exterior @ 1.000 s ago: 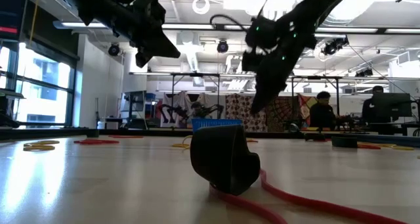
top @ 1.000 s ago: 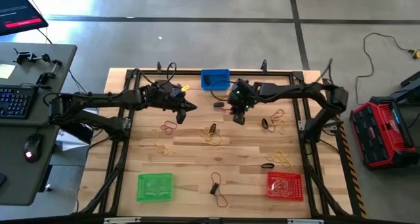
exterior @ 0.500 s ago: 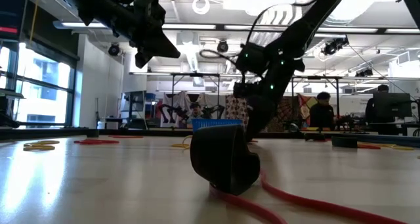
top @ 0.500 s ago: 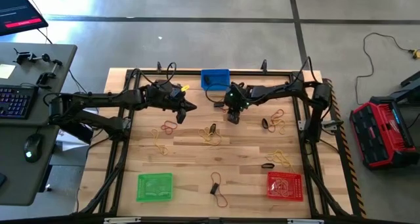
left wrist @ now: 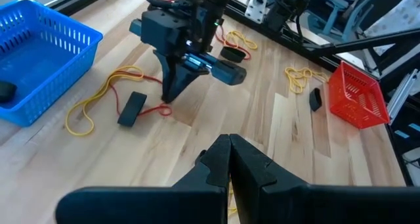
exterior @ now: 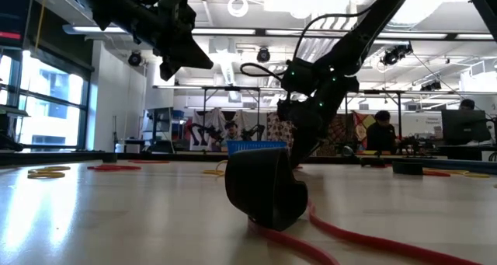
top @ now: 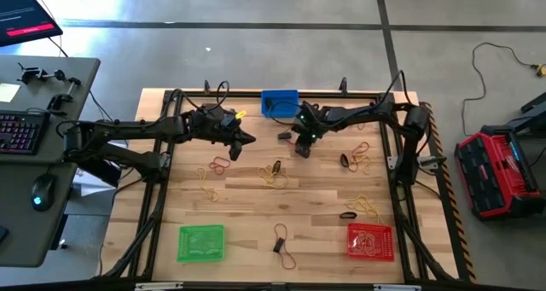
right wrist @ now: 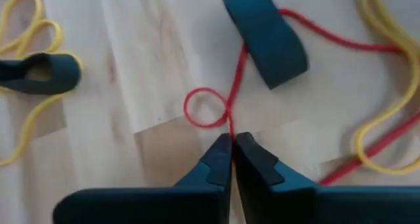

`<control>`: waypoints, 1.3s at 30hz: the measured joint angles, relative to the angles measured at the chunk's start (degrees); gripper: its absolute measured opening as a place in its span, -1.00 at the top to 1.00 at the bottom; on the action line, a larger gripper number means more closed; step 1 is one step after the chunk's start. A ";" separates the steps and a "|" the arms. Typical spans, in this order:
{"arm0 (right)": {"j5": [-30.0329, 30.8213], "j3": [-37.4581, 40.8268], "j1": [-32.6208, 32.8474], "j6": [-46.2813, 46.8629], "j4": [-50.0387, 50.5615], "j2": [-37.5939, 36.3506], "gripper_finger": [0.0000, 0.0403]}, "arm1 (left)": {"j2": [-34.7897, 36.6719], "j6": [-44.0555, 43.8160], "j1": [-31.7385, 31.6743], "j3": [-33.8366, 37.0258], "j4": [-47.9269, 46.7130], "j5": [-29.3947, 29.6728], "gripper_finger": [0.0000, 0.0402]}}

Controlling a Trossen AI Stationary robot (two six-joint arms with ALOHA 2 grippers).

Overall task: Sort rubber bands into baskets
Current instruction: Put the red rubber band into the green basket

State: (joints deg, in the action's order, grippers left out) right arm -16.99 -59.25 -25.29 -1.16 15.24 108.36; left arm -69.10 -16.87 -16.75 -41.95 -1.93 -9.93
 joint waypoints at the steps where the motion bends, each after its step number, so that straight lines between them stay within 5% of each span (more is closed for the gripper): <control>1: -0.68 -0.50 0.09 0.76 0.47 0.02 0.94 | 0.00 0.01 0.00 0.00 0.00 0.02 1.00; 17: -5.23 -10.17 0.55 3.29 6.38 -6.43 1.00 | 0.00 0.01 0.14 0.00 0.02 0.02 0.97; 27: -5.82 -15.90 3.61 5.20 7.33 -6.87 1.00 | -1.19 1.01 2.60 0.00 0.88 5.23 0.60; 39: -6.62 -19.14 6.93 7.72 7.59 -6.87 1.00 | -8.17 2.72 5.34 -0.02 12.61 10.69 0.28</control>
State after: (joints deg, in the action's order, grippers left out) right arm -23.62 -78.39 -18.36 6.56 22.83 101.49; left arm -77.27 -14.15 -11.41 -41.98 10.68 0.75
